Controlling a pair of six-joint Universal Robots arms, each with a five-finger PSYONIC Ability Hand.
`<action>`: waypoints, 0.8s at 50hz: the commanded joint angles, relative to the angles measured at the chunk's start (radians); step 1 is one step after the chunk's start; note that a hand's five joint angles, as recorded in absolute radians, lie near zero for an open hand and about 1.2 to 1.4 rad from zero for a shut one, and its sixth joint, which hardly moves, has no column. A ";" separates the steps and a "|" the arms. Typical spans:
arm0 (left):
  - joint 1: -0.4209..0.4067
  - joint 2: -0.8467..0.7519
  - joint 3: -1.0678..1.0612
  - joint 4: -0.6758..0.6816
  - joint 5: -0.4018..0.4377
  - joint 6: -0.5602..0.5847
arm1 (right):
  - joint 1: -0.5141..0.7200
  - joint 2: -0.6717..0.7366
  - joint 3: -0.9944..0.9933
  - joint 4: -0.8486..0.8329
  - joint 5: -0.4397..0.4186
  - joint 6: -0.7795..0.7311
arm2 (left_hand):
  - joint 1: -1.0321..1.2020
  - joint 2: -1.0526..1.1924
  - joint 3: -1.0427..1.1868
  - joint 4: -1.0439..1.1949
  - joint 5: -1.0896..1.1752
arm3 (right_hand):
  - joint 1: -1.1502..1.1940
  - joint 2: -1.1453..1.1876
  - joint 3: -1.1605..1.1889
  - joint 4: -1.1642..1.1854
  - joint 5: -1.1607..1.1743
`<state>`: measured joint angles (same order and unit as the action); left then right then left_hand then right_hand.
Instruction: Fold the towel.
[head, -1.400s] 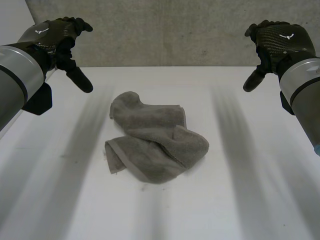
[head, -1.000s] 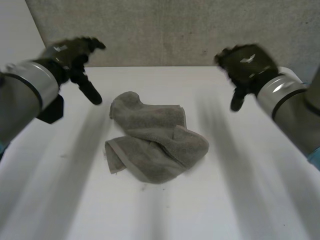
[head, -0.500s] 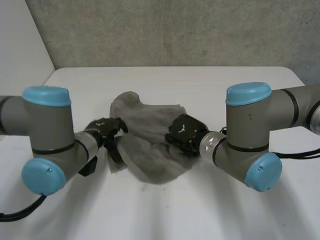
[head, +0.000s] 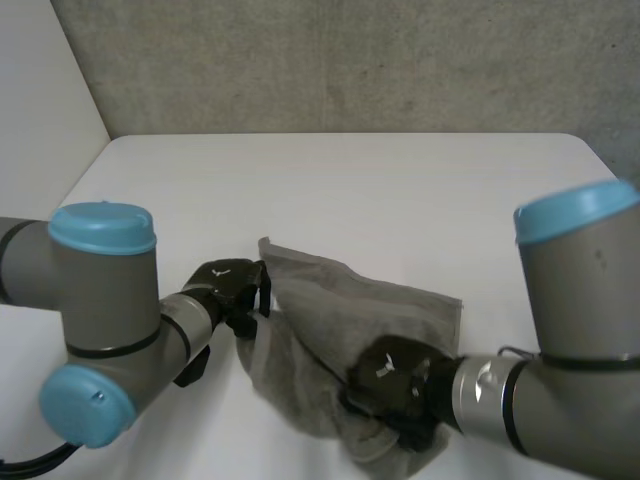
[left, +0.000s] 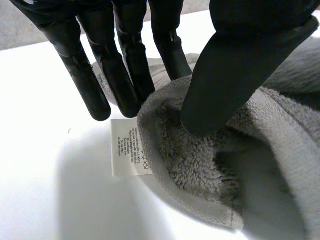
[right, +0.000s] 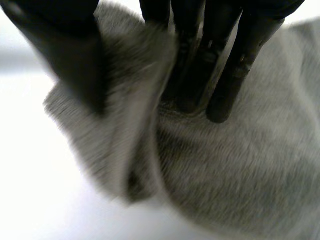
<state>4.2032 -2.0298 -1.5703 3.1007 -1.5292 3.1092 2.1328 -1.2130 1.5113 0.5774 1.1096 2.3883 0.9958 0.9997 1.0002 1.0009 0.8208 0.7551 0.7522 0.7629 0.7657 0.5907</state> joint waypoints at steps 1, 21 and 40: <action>0.009 0.091 -0.063 0.004 -0.002 0.002 | -0.063 0.012 -0.238 -0.045 -0.050 0.328 | 0.395 0.391 0.391 0.390 0.395 | -0.497 -0.494 -0.505 -0.507 -0.507; 0.077 0.446 -0.191 0.004 0.000 0.135 | 0.038 0.501 -0.949 0.081 -0.031 0.402 | 0.400 0.397 0.396 0.395 0.401 | -0.535 -0.532 -0.543 -0.546 -0.545; 0.153 0.543 -0.120 0.052 0.001 0.140 | 0.079 0.682 -1.160 0.135 0.050 0.189 | 0.400 0.397 0.396 0.395 0.401 | 0.641 0.644 0.633 0.631 0.631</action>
<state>4.3066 -1.4673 -1.7539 3.1208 -1.5300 3.2492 2.2121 -0.5011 0.4111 0.7346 1.1201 2.5866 1.1857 1.2165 1.2166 1.2177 1.0236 1.1878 1.2162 1.1997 1.2038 1.0204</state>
